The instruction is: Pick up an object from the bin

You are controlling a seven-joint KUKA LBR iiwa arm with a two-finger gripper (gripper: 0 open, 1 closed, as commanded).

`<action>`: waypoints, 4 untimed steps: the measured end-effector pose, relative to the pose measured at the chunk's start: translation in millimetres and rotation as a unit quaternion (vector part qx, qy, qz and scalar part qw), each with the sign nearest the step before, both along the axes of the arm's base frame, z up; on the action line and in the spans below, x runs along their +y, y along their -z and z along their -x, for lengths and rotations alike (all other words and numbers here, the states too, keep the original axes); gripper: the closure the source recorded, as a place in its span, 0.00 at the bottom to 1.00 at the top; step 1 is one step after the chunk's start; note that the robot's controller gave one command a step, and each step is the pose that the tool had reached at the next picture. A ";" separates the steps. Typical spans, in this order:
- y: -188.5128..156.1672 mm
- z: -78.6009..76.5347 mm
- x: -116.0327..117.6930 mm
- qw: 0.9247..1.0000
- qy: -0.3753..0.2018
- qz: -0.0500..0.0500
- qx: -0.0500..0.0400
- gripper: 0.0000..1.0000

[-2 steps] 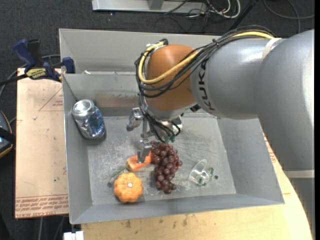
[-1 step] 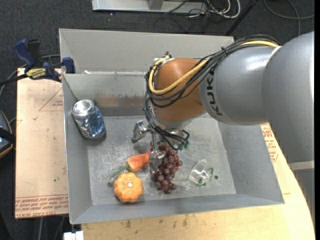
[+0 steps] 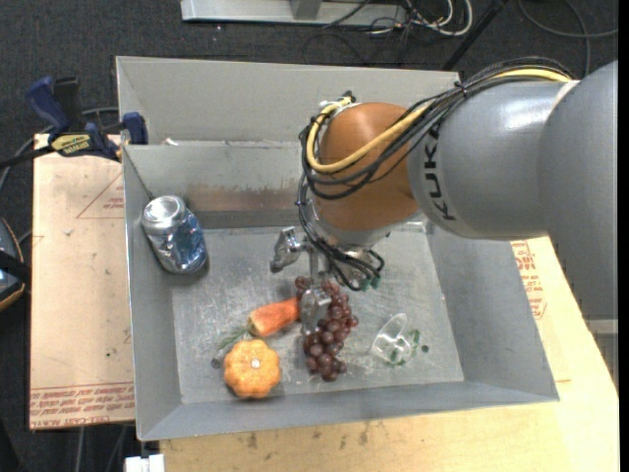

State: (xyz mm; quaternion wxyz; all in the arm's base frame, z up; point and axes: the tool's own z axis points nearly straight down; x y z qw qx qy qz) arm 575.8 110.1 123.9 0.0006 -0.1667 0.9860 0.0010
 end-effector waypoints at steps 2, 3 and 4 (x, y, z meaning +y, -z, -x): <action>48.0 -3.3 4.8 0.998 -0.057 -0.001 -0.008 1.00; 48.0 -3.3 4.9 0.998 -0.057 -0.001 -0.008 1.00; 46.9 -3.5 4.9 0.998 -0.056 -0.001 -0.007 1.00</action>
Offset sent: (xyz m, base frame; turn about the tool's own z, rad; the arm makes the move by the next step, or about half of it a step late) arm -0.0022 0.0036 -0.0539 -0.1176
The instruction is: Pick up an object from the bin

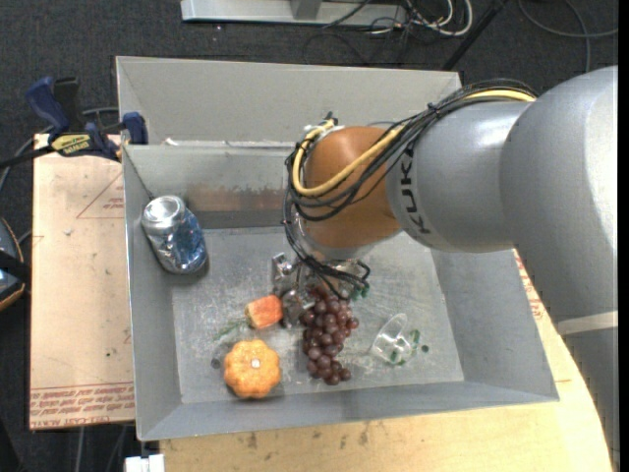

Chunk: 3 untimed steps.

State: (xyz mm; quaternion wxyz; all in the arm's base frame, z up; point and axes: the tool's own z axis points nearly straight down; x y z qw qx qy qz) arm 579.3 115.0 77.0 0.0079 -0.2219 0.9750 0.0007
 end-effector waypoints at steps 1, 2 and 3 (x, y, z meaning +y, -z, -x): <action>-2.5 0.7 -0.1 1.000 0.000 0.001 0.003 1.00; -8.7 2.9 -0.2 1.000 0.000 0.002 0.008 1.00; -24.6 2.7 0.0 1.000 0.001 0.002 0.008 1.00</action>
Offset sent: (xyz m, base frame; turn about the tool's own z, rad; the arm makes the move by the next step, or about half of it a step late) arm -0.0001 0.0000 0.0590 0.0000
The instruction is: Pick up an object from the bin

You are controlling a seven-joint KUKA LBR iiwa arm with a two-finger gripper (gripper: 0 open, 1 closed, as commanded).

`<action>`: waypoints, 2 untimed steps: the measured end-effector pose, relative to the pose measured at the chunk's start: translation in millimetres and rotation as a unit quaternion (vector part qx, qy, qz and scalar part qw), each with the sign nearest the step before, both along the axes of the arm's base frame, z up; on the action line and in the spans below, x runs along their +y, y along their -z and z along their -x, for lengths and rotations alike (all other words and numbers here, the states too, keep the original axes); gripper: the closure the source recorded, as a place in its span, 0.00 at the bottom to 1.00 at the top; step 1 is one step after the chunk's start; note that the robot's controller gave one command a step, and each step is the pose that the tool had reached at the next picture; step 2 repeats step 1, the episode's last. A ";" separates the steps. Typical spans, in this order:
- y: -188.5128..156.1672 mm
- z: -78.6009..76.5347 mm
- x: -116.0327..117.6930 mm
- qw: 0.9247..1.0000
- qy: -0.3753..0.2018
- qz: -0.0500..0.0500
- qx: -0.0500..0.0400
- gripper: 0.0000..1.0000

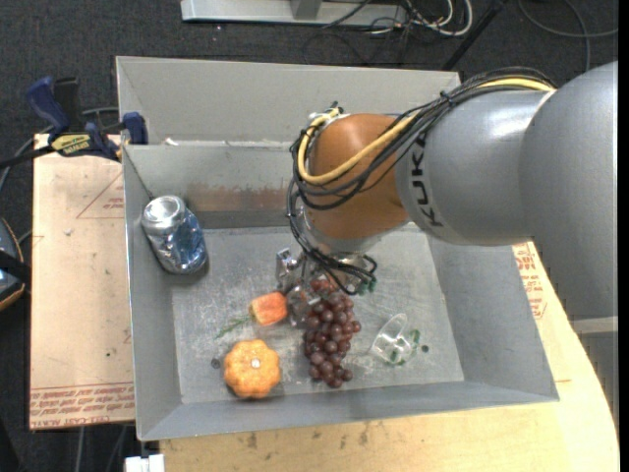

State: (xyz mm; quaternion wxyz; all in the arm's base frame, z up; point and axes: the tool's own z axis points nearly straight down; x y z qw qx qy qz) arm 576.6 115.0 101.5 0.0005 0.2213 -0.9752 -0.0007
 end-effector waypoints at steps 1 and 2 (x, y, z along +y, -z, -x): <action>-12.7 -1.6 0.4 1.000 0.000 0.000 -0.002 1.00; -12.7 -1.6 0.4 1.000 0.000 0.000 -0.002 1.00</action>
Offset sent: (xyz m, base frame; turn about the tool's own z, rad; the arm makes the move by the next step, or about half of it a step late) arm 0.0002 -0.0001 0.0500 0.0000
